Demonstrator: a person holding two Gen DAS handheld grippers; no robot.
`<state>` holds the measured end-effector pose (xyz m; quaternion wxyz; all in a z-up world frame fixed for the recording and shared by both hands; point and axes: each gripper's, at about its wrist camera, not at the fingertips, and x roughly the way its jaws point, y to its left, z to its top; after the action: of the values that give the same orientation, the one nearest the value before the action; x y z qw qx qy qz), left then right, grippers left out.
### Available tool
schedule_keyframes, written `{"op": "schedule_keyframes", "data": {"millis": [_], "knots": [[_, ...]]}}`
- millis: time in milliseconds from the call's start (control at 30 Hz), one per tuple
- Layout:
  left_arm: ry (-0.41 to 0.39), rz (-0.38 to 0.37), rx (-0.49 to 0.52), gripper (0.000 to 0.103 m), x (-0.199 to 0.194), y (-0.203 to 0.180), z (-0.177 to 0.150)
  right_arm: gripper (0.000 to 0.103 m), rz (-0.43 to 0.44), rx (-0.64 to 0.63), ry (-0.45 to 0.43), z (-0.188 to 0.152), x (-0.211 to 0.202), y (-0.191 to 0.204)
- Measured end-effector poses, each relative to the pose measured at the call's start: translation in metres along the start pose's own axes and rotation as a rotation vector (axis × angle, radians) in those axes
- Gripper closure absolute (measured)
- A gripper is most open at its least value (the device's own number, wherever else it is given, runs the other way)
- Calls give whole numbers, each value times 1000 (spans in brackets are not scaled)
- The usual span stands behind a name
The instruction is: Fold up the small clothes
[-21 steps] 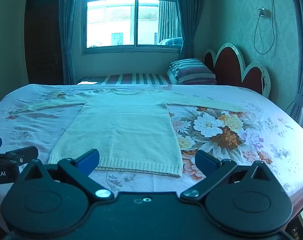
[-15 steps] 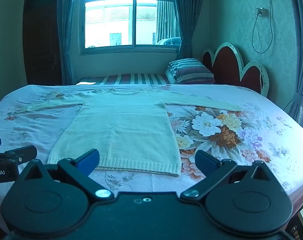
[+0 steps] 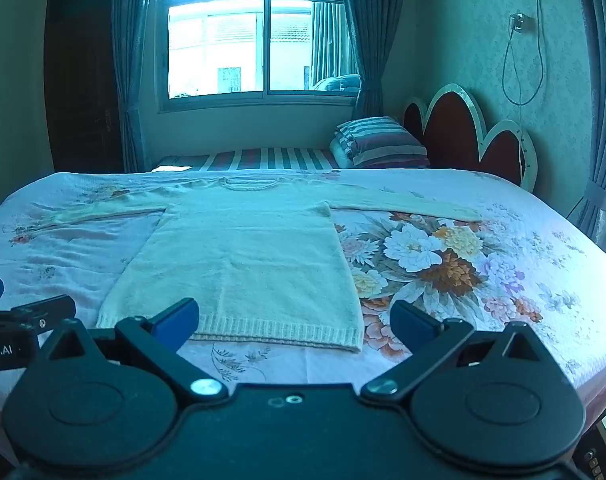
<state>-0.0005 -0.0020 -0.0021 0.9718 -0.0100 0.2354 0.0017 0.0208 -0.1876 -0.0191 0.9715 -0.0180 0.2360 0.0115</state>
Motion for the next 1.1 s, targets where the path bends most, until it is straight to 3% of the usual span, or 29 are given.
{"op": "schedule_keyframes", "data": {"millis": [1100], "knots": [[-5,-2,0,0,-1,4,1,1,8,-12,-5,4,-2,8]]}}
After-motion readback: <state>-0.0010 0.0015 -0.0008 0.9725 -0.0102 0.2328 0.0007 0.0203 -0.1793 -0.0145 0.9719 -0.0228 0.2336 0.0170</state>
